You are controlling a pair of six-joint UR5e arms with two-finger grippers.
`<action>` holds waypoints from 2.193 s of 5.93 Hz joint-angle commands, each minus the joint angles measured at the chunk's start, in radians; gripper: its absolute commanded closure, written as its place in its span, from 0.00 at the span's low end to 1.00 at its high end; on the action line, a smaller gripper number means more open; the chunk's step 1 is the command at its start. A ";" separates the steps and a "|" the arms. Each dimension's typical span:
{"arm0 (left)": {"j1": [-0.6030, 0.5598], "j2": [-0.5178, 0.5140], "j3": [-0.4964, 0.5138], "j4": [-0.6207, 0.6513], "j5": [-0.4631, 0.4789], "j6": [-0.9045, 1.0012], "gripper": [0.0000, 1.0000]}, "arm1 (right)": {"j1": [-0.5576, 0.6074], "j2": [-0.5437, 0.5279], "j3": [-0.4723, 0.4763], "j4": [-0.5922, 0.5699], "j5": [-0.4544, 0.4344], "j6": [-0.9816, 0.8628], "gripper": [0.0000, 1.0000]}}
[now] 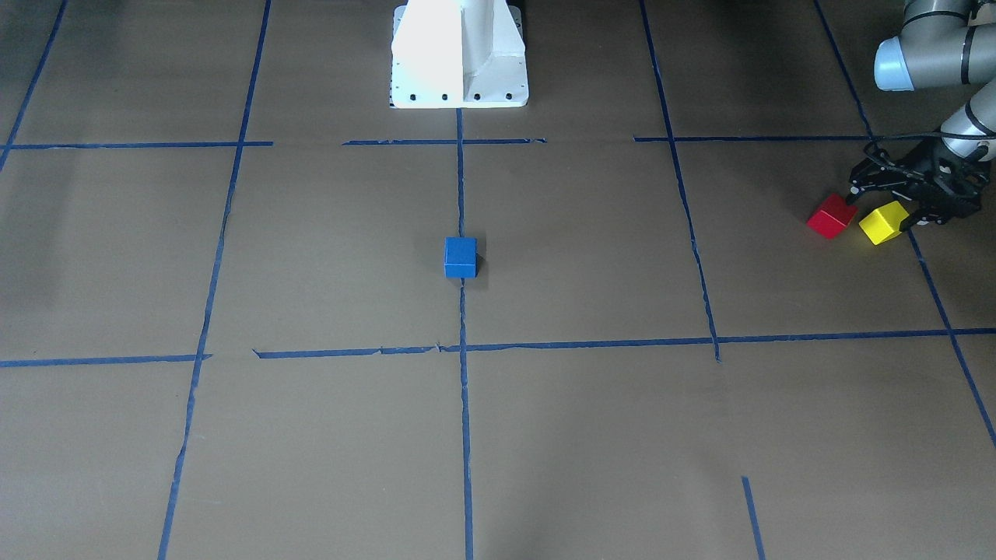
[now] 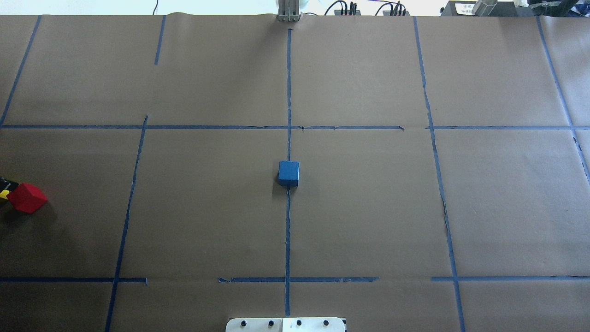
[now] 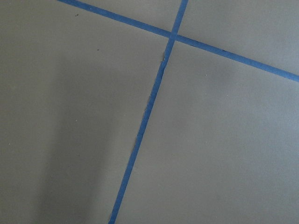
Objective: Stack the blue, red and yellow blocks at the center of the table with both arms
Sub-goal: 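Reach the left gripper to the red cube and grasp it, then carry the red cube with the left gripper above the blue cube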
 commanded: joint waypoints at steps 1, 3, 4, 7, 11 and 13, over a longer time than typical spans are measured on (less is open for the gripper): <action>0.039 0.001 0.001 -0.007 0.000 -0.003 0.00 | 0.000 -0.002 -0.002 0.000 0.001 0.000 0.00; 0.078 0.001 0.013 -0.005 0.000 -0.003 0.00 | 0.000 -0.003 -0.004 0.000 0.001 -0.002 0.00; 0.102 -0.004 0.039 -0.007 0.000 -0.003 0.00 | 0.000 -0.003 -0.005 0.000 0.001 -0.002 0.00; 0.130 -0.022 0.064 -0.007 0.000 -0.003 0.25 | 0.000 -0.008 -0.005 0.000 0.001 -0.005 0.00; 0.129 -0.039 -0.009 -0.002 -0.001 -0.093 0.78 | 0.000 -0.008 -0.005 0.000 0.001 -0.005 0.00; 0.132 -0.118 -0.051 0.005 0.000 -0.402 0.77 | 0.000 -0.008 -0.005 0.000 0.001 -0.005 0.00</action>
